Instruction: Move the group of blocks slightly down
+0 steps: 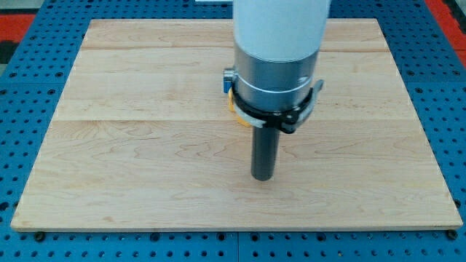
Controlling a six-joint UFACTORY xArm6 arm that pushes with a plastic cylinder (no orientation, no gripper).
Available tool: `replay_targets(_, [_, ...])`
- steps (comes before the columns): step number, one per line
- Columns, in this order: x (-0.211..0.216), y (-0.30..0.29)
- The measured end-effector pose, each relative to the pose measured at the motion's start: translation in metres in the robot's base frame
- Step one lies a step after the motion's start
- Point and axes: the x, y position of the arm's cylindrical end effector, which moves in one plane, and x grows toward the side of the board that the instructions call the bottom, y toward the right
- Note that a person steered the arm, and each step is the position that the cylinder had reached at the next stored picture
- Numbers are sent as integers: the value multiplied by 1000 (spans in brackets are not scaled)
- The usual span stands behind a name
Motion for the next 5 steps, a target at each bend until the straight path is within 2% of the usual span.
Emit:
replay_targets(1, [-8,79])
replay_targets(2, [-18,123])
replay_targets(3, [-48,170])
replay_targets(5, [-195,194])
